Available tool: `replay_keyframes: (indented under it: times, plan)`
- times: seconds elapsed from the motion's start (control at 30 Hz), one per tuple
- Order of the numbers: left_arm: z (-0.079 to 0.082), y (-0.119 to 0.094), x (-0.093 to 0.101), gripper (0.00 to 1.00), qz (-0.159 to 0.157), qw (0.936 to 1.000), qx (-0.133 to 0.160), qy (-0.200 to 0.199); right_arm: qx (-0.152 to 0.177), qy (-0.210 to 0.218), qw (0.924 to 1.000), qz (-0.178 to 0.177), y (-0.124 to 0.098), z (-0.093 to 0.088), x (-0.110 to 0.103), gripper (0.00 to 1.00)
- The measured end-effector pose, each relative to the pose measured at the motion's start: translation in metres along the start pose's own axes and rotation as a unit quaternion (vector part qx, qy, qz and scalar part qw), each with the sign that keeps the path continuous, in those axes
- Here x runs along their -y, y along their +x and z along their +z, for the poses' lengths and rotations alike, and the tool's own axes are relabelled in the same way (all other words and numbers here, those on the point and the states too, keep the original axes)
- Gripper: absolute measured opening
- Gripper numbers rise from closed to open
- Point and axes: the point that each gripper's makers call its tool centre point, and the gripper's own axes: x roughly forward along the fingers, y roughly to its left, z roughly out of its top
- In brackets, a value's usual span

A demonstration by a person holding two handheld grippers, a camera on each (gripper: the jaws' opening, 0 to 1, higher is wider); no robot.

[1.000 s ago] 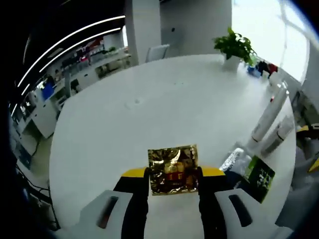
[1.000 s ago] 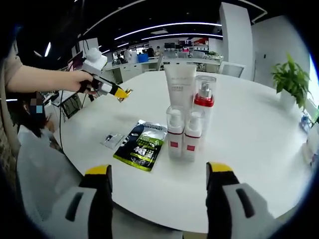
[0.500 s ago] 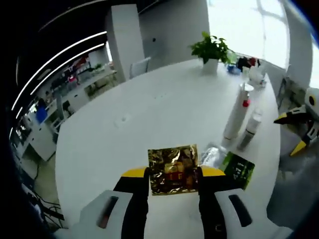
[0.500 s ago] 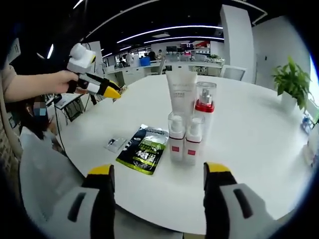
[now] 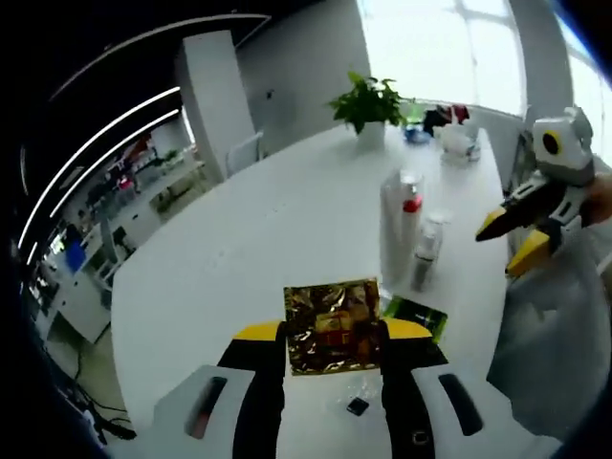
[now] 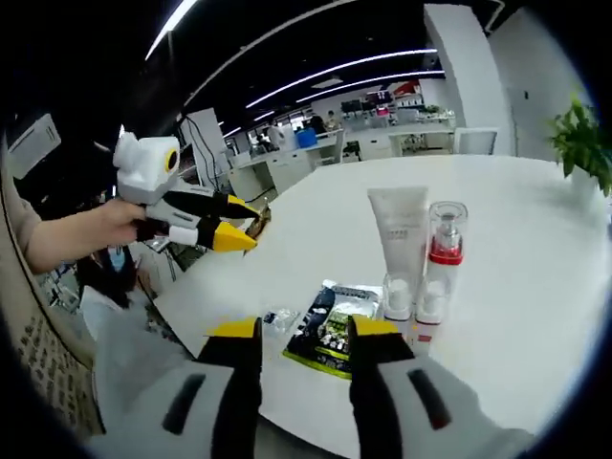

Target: Arrange the skincare products in the storage area until every visible bottle or jar stands upright without overlapping.

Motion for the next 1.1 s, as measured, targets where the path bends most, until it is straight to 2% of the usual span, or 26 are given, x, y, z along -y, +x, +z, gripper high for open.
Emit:
replay_keyframes:
  times: [0.2, 0.4, 0.77, 1.1]
  plan:
    - [0.006, -0.006, 0.023, 0.36, -0.013, 0.9997, 0.006, 0.020, 0.027, 0.035, 0.9982, 0.041, 0.009, 0.024, -0.019, 0.26]
    - [0.011, -0.009, 0.040, 0.36, -0.019, 0.9991, 0.010, 0.036, 0.035, 0.052, 0.9963, 0.059, 0.016, 0.036, -0.026, 0.26]
    - [0.025, -0.017, 0.056, 0.36, -0.014, 0.9983, 0.023, 0.052, 0.038, 0.104, 0.9914, 0.069, 0.020, 0.037, -0.025, 0.21]
    - [0.027, -0.021, 0.054, 0.36, -0.007, 0.9985, 0.023, 0.050, 0.044, 0.129, 0.9869, 0.086, 0.021, 0.038, -0.028, 0.10]
